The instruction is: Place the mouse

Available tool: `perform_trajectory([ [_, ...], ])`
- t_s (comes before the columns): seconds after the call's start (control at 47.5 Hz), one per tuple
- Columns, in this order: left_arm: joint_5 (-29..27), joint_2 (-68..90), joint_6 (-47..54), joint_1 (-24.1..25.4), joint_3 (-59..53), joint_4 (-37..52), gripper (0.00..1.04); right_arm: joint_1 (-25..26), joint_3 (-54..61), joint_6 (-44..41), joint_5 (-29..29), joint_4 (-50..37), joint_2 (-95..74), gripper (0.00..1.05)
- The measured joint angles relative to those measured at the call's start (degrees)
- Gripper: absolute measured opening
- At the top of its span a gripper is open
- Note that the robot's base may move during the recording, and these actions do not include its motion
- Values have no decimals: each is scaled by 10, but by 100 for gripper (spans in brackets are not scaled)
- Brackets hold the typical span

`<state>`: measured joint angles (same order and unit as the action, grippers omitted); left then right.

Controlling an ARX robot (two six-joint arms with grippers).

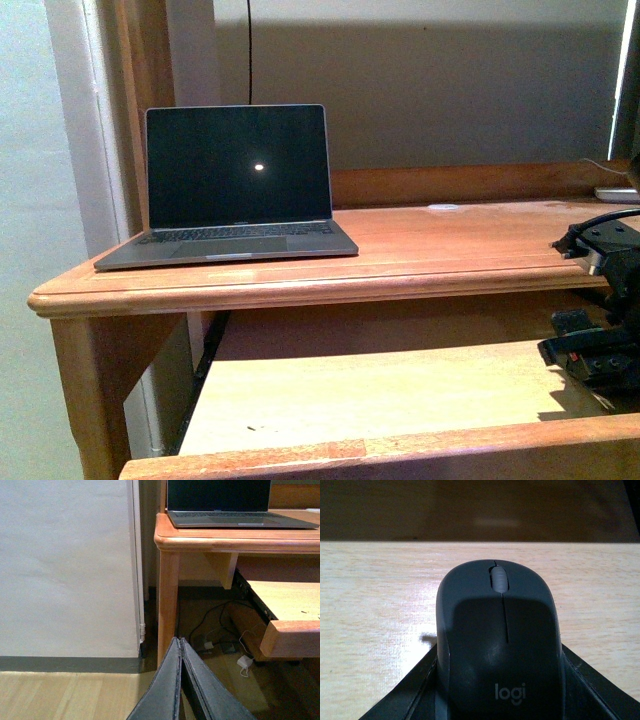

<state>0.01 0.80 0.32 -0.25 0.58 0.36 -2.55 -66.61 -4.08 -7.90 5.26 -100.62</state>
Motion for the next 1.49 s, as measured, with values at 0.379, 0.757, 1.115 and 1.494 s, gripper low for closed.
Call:
perform_trajectory([
  [0.379,0,-4,-1,0,0,-3,19,-27,-144,-3,10,144,120,55],
  [0.757,0,-4,-1,0,0,-3,95,-146,-514,40,-151,255,-183,55],
  [1.115,0,-4,-1,0,0,-3,97,-167,-711,62,-183,308,-336,55],
  [1.494,-1,-4,-1,0,0,-3,97,-121,-412,90,-65,66,-172,97],
])
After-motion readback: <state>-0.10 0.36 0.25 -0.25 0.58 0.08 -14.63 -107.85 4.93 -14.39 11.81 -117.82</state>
